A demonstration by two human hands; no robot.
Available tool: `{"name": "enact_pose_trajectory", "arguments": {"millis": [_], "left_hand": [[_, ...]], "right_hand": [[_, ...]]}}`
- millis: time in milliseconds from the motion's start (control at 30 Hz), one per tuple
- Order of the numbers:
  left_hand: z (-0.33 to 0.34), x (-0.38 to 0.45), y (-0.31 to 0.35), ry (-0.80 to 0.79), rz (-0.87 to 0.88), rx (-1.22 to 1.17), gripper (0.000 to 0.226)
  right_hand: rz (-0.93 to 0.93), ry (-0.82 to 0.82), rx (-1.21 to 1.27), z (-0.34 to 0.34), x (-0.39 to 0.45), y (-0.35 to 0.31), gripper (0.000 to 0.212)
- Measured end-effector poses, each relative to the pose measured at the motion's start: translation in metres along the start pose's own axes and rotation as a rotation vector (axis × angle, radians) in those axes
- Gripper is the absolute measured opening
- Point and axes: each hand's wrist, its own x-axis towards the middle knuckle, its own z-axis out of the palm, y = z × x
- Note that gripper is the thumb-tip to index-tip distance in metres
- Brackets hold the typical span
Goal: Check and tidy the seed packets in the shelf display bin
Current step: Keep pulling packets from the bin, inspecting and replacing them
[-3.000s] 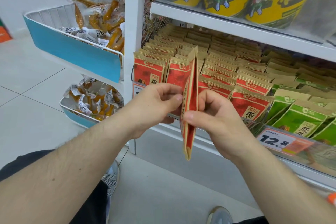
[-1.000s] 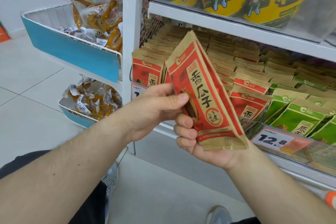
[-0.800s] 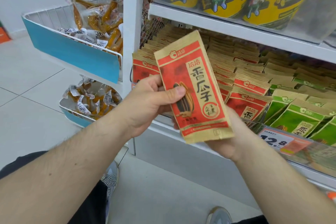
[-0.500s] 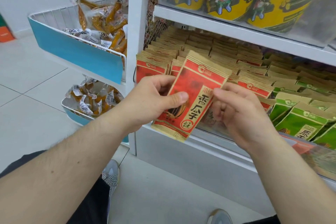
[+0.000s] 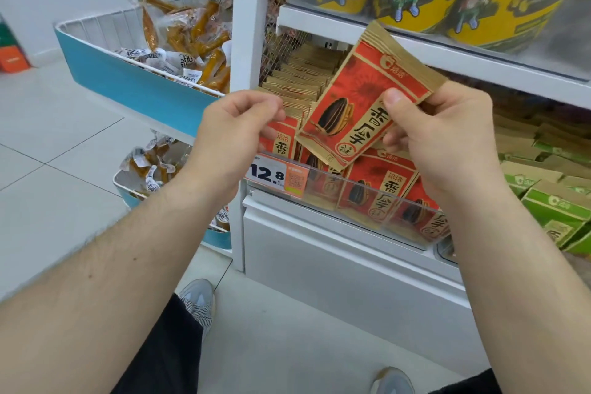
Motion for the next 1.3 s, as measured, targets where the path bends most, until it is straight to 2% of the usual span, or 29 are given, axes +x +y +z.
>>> {"name": "enact_pose_trajectory", "arguments": {"millis": [133, 267, 367, 567, 700, 800, 867, 967, 1067, 1133, 1167, 1300], "left_hand": [[0.001, -0.001, -0.003, -0.011, 0.032, 0.069, 0.018], [0.001, -0.001, -0.004, -0.012, 0.029, 0.104, 0.02], [0.001, 0.0, -0.006, -0.018, 0.03, 0.128, 0.02], [0.003, 0.0, -0.009, -0.065, 0.01, 0.197, 0.019], [0.004, -0.002, -0.01, -0.134, 0.006, 0.25, 0.015], [0.004, -0.002, -0.011, -0.137, 0.021, 0.279, 0.013], [0.004, -0.001, -0.012, -0.138, 0.033, 0.29, 0.014], [0.006, -0.001, -0.012, -0.162, 0.034, 0.304, 0.014], [0.007, 0.0, -0.016, -0.182, 0.054, 0.362, 0.015], [0.009, 0.001, -0.019, -0.204, 0.056, 0.4, 0.015], [0.01, 0.002, -0.02, -0.218, 0.052, 0.416, 0.015], [0.012, 0.002, -0.021, -0.276, 0.052, 0.476, 0.014]], "right_hand": [[-0.101, -0.012, -0.145, 0.009, 0.007, 0.0, 0.02], [-0.16, -0.032, -0.229, 0.009, 0.014, 0.003, 0.006], [-0.203, -0.051, -0.22, 0.008, 0.017, 0.003, 0.004], [-0.286, -0.165, -0.311, 0.007, 0.018, -0.003, 0.024], [-0.312, -0.167, -0.4, 0.006, 0.02, 0.0, 0.026], [-0.278, -0.182, -0.476, 0.014, 0.016, 0.005, 0.021], [-0.231, -0.212, -0.568, 0.02, 0.015, 0.009, 0.011], [-0.135, -0.266, -0.782, 0.017, 0.017, 0.006, 0.027], [-0.095, -0.237, -0.71, 0.015, 0.019, 0.0, 0.01], [-0.111, -0.225, -0.681, 0.015, 0.02, -0.004, 0.029], [-0.114, -0.24, -0.683, 0.016, 0.023, -0.007, 0.031], [-0.036, -0.455, -0.944, 0.024, 0.043, -0.028, 0.017]]}}
